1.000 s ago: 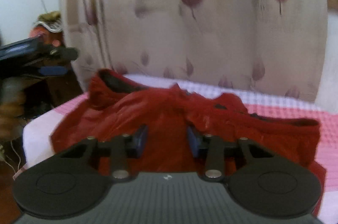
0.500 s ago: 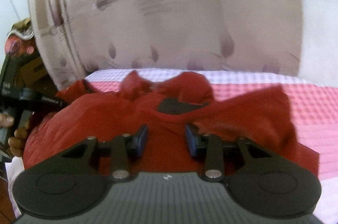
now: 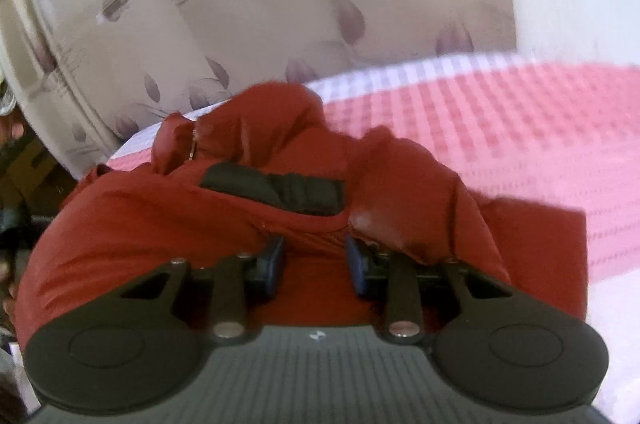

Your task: Fold large clothes

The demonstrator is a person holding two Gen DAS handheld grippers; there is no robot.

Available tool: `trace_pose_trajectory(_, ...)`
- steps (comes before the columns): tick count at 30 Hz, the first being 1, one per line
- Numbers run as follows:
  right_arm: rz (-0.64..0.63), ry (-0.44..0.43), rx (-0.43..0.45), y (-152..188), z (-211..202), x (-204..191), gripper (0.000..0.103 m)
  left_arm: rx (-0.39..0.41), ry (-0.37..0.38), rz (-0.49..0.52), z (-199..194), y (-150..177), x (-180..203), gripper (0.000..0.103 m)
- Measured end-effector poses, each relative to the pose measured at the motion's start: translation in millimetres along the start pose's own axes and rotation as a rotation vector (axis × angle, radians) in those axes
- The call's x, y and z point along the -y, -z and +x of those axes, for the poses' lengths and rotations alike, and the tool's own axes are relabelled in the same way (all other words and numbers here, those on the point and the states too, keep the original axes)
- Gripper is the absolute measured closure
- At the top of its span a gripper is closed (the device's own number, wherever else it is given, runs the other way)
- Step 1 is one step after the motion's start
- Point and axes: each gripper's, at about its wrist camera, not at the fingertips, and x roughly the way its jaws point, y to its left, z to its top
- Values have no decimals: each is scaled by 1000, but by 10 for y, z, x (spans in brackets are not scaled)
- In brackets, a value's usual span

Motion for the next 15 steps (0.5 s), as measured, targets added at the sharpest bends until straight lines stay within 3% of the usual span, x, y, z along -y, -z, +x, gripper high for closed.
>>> trace_pose_trajectory(4,106,-46,-29,57,76,199,80,8,2,-5,72,42,-45,91)
trace_pose_trajectory(6,155,-43,-45,72,126,296,97,10,17,-25,103,60,-103,91)
trace_pose_trajectory(8,201,-58,-57,93,169,388,103,15,20,-24,122,92,-120,91)
trace_pose_trajectory(15,209,-61,-67,129,215,449,103,38,36,-39,163,161,-181,91)
